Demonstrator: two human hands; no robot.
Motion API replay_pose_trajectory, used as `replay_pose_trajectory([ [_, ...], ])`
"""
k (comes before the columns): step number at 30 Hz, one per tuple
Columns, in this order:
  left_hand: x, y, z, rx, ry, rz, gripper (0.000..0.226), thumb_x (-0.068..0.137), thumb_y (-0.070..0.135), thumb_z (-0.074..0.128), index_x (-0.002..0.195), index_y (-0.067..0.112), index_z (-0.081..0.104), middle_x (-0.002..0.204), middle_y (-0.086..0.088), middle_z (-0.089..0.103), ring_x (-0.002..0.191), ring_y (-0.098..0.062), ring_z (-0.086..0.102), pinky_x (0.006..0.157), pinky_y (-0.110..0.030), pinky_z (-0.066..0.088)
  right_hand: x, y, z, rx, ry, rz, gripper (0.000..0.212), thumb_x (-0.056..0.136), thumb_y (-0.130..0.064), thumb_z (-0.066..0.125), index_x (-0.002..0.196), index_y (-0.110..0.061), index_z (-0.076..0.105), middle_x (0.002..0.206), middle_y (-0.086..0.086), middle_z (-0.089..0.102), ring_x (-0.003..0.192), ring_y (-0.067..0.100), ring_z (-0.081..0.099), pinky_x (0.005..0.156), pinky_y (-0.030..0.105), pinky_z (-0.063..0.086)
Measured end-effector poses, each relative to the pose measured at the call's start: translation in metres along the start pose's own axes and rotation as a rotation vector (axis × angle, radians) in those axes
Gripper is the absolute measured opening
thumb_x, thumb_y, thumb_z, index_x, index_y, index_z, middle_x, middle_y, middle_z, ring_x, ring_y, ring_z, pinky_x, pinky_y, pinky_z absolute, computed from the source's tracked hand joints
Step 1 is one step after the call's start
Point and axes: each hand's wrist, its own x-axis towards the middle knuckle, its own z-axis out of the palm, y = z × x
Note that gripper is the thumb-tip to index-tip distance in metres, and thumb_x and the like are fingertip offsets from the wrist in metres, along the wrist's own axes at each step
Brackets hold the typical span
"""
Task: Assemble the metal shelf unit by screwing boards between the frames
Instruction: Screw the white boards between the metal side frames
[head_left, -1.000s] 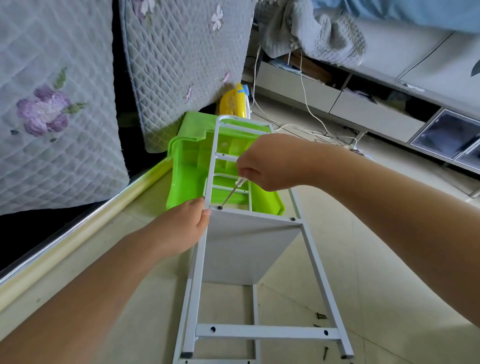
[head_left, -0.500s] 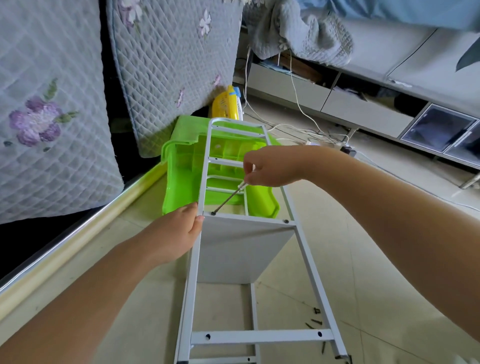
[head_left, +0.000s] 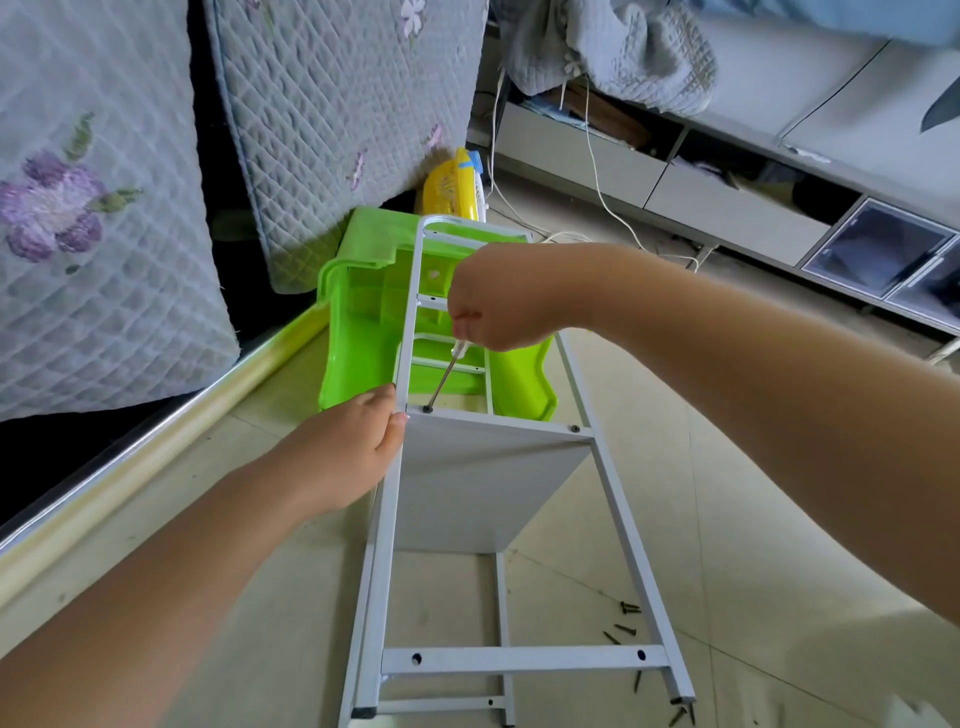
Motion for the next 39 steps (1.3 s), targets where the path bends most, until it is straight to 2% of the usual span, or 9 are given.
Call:
replay_pose_trajectory([
  [4,-0.001,0.0,0.0,-0.006,0.0,0.001,0.046,0.101,0.026,0.022,0.143,0.006,0.026,0.149,-0.008,0.032,0.134,-0.022,0.035,0.106,-0.032,0.032,0.005,-0.008,-0.004,0.286,-0.051,0.172,0.036,0.091,-0.01,0.04,0.055,-0.008,0.042,0.053,0.004,0.036,0.037,0.013,0.036,0.033,0.015,0.028],
  [8,-0.003,0.0,-0.002,-0.003,-0.014,0.002,0.047,0.102,0.026,0.021,0.144,0.007,0.025,0.151,-0.006,0.029,0.135,-0.021,0.033,0.106,-0.031,0.031,0.003,-0.002,-0.002,0.487,-0.16,0.284,0.029,0.093,-0.007,0.037,0.072,0.001,0.055,0.055,0.006,0.034,0.043,0.014,0.028,0.041,0.018,0.024],
  [13,-0.001,-0.001,0.001,-0.02,-0.001,0.003,0.05,0.102,0.027,0.02,0.148,0.008,0.015,0.155,-0.004,0.017,0.14,-0.017,0.024,0.111,-0.03,0.025,-0.017,0.003,0.003,0.18,-0.072,0.09,0.03,0.097,-0.017,0.037,0.114,0.0,0.053,0.11,0.015,0.059,0.088,0.024,0.052,0.069,0.03,0.039],
  [19,-0.001,-0.004,0.004,-0.032,0.044,0.072,0.05,0.102,0.024,0.022,0.149,0.014,0.01,0.156,0.0,0.013,0.142,-0.012,0.019,0.111,-0.027,0.023,-0.02,0.009,0.012,-0.14,0.06,-0.115,0.025,0.098,-0.017,0.039,0.117,-0.012,0.053,0.113,0.007,0.055,0.101,0.024,0.055,0.074,0.03,0.041],
  [23,0.001,-0.005,0.004,-0.001,0.05,0.085,0.05,0.101,0.022,0.023,0.149,0.013,0.012,0.156,-0.001,0.015,0.142,-0.013,0.02,0.112,-0.029,0.025,-0.016,0.013,0.016,-0.071,0.044,-0.133,0.025,0.097,-0.015,0.037,0.111,-0.008,0.057,0.105,0.009,0.059,0.095,0.024,0.053,0.079,0.031,0.041],
  [28,0.003,-0.003,0.003,0.054,0.047,0.095,0.05,0.101,0.021,0.023,0.149,0.011,0.011,0.156,-0.002,0.013,0.142,-0.013,0.02,0.111,-0.028,0.025,-0.017,0.01,0.015,-0.048,-0.006,-0.034,0.018,0.094,-0.009,0.04,0.087,-0.008,0.056,0.061,-0.004,0.036,0.069,0.02,0.04,0.05,0.021,0.026],
  [32,0.004,-0.001,0.0,0.063,0.043,0.091,0.05,0.101,0.02,0.024,0.149,0.011,0.01,0.156,-0.003,0.013,0.142,-0.014,0.02,0.11,-0.026,0.025,-0.01,-0.009,0.007,0.111,-0.049,0.081,0.033,0.093,-0.009,0.038,0.061,-0.007,0.034,0.06,0.001,0.033,0.051,0.011,0.029,0.049,0.023,0.032],
  [35,0.004,0.0,-0.002,0.08,0.031,0.087,0.05,0.102,0.02,0.023,0.149,0.011,0.009,0.156,-0.003,0.011,0.142,-0.013,0.018,0.11,-0.025,0.023,-0.007,-0.011,-0.002,0.277,-0.094,0.173,0.037,0.093,-0.007,0.037,0.057,-0.009,0.038,0.056,0.002,0.037,0.044,0.011,0.032,0.028,0.011,0.027],
  [39,0.002,0.002,-0.004,0.125,0.003,0.082,0.05,0.102,0.022,0.021,0.149,0.012,0.008,0.157,-0.003,0.009,0.142,-0.015,0.018,0.112,-0.029,0.025,-0.013,-0.009,0.001,0.425,-0.141,0.247,0.032,0.092,-0.003,0.034,0.062,-0.001,0.045,0.054,0.006,0.039,0.041,0.014,0.032,0.03,0.013,0.027],
])
